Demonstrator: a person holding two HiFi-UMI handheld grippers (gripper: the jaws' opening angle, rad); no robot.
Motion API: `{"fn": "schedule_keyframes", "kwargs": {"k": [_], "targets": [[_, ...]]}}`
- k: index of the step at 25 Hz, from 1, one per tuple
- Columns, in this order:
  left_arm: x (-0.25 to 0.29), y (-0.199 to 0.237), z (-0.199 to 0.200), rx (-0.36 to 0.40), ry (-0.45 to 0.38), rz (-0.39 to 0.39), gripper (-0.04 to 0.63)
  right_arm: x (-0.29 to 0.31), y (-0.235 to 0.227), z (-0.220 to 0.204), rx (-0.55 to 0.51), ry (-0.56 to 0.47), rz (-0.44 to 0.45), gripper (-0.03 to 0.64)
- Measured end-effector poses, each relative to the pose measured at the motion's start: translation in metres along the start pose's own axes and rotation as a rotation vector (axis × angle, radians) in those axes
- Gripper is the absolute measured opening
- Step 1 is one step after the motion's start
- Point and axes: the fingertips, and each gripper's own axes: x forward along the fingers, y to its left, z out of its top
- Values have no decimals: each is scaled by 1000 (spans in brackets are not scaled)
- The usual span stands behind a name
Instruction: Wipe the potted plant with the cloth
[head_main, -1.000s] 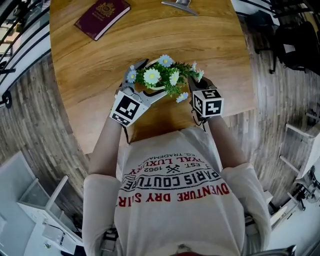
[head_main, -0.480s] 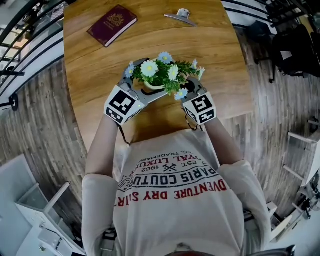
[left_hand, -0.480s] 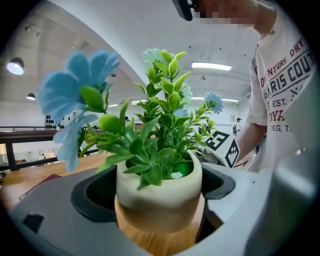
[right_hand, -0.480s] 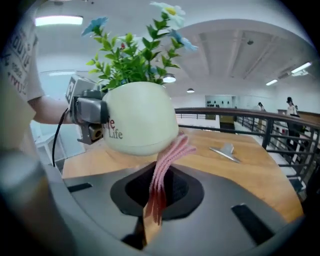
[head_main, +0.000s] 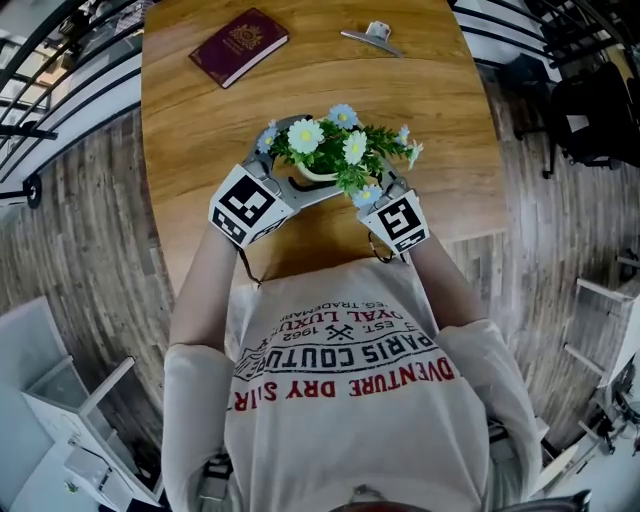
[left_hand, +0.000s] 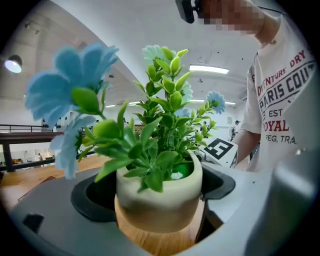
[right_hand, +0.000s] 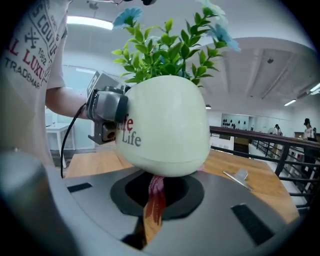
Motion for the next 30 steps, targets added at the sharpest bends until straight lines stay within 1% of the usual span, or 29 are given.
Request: {"fn": "schedule_keyframes", "kwargs": {"k": [4,8,12,16,18,21,23,30], "targets": [[-2,2,2,-18,-17,14,497,0,-1,4,58,-37,16,35],[-3,9,5,-68,-60,49,499,-1,-5,5,119,-65,24,35],[-2,21,6,-97,-83,108,499,1,11,8,134,-79,89,35],[-2,26,7,-111,-92,120,497,3,25,9,182,-90,141,35],[-1,27,7,-115,-95,123,497,4,27,8,209,-95,149,35],[-1,29,4,-123,-106,125,497,4,23,7,219,-92,138,35],[0,30,3,-114,-111,125,497,3,17,4,222,-85,125,35],[-2,28,-2,-84,-101,100,497,-9,-20,-8,252,-59,36,35]]}}
